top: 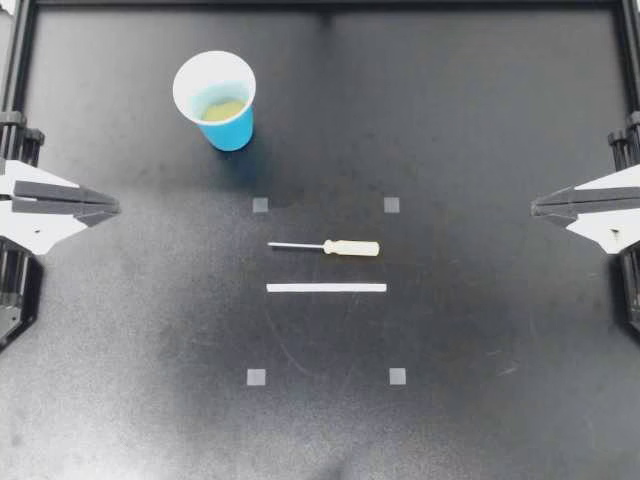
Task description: Pick up the screwdriver with the right arm, hand it over to the left arm then place it into the cup.
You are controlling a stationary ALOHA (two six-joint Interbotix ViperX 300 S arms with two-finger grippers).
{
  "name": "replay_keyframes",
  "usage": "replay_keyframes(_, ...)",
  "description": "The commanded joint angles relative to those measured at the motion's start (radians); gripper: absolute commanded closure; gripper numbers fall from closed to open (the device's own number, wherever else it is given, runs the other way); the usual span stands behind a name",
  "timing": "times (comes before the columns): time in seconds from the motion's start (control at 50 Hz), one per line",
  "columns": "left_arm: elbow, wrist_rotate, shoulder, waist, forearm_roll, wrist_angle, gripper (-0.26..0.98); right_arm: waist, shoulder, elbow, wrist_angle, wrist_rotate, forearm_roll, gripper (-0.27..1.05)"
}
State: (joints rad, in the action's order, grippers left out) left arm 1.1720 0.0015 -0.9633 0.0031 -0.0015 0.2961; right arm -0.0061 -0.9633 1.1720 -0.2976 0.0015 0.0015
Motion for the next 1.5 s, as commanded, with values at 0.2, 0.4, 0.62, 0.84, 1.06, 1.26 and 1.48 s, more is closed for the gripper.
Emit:
replay_keyframes(0.2, 0.049, -0.008, -0.009, 0.021, -0.003, 0.118, 0.6, -0.009, 0.078, -0.031, -0.009, 0.0, 0.003, 0.71)
replay_keyframes(0.4, 0.071, -0.006, 0.008, 0.02, -0.005, 0.14, 0.6, -0.084, 0.275, -0.135, 0.12, 0.0, 0.023, 0.71)
replay_keyframes(0.62, 0.092, -0.006, 0.008, 0.021, -0.011, 0.138, 0.6, -0.152, 0.5, -0.296, 0.337, -0.008, 0.011, 0.71)
replay_keyframes(0.84, 0.107, -0.008, 0.009, 0.02, -0.011, 0.137, 0.6, -0.155, 0.706, -0.443, 0.456, -0.011, -0.014, 0.7)
replay_keyframes(1.06, 0.11, -0.005, 0.008, 0.02, -0.012, 0.135, 0.6, -0.153, 0.884, -0.586, 0.578, -0.012, -0.015, 0.59)
replay_keyframes(1.26, 0.112, -0.002, 0.005, 0.02, -0.011, 0.135, 0.6, -0.129, 1.009, -0.692, 0.673, -0.014, -0.015, 0.23)
replay_keyframes(1.48, 0.114, 0.005, 0.003, 0.02, -0.011, 0.135, 0.6, -0.117, 1.124, -0.764, 0.744, -0.011, -0.014, 0.15)
